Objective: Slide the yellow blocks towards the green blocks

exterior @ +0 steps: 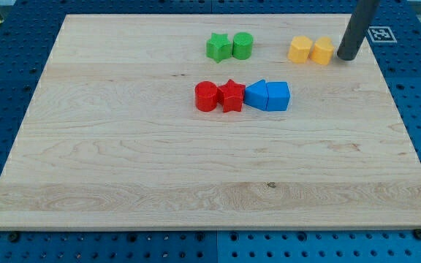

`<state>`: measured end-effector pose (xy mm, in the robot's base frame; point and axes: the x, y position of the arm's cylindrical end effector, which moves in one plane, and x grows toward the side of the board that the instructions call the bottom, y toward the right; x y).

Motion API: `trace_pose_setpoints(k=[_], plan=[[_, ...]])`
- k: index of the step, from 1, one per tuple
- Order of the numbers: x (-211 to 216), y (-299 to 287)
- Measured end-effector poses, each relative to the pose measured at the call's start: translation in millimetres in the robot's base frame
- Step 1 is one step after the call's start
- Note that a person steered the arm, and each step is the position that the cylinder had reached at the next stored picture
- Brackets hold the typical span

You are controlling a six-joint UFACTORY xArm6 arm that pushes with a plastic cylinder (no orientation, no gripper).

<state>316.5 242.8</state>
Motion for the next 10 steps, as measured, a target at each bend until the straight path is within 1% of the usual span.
trace_pose_setpoints(k=[3,7,9,10], plan=[[-0.7,-17.5],[-2.3,-68.4],[-27.4,-68.6],[-27.4,-68.6]])
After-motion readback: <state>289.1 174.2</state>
